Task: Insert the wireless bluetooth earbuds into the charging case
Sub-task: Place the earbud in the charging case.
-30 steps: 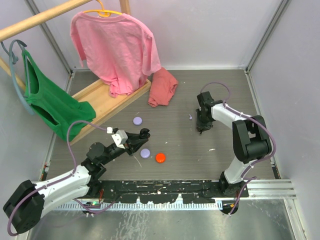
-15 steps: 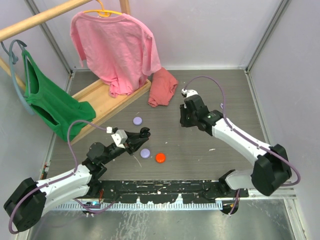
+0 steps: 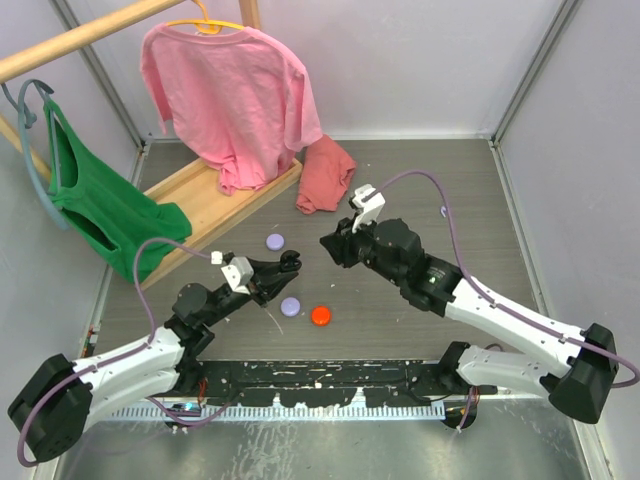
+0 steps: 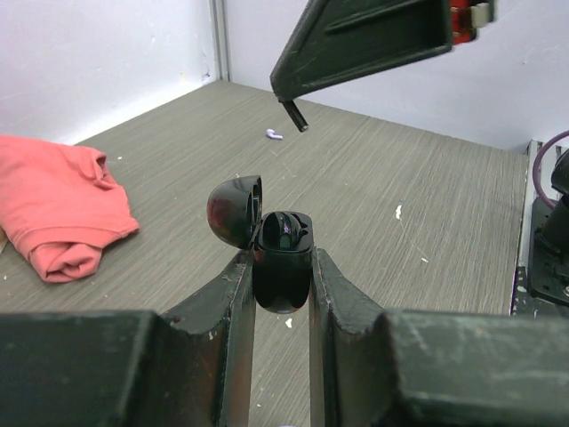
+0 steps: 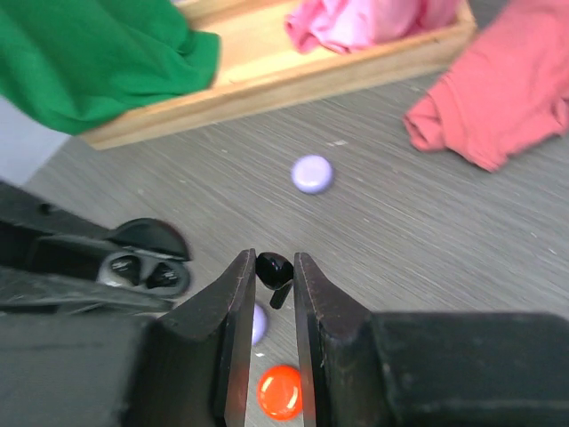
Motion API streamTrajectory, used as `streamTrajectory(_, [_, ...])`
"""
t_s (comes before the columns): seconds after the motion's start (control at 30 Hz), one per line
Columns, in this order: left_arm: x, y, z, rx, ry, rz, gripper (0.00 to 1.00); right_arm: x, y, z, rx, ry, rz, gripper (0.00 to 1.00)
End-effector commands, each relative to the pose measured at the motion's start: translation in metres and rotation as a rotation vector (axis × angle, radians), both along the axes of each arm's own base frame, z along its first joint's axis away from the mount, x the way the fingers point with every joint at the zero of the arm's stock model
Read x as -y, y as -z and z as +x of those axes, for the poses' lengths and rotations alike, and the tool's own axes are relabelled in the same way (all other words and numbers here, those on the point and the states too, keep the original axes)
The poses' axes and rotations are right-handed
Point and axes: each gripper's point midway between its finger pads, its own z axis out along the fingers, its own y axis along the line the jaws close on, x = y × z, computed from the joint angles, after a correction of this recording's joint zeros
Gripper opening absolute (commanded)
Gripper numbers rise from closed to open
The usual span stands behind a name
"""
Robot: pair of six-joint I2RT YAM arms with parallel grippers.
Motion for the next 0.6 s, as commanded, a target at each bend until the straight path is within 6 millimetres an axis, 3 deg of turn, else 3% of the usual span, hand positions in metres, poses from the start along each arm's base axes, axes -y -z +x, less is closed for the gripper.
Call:
streamTrajectory(0.0, [0.001,-0.05,0.003,0.097,-0.006,-0.109,0.03,-0.022,-0.055,-0.016,0.17,-0.067,0.181,0.18])
streamTrajectory(0.33, [0.002,-0.067,-0.001,0.101,0.016,-0.171,0.02,-0.046,-0.075,-0.05,0.287,-0.182,0.293,0.18])
streamTrajectory(0.57, [0.001,-0.072,-0.004,0.093,0.03,-0.194,0.02,-0.051,-0.074,-0.05,0.318,-0.17,0.317,0.18])
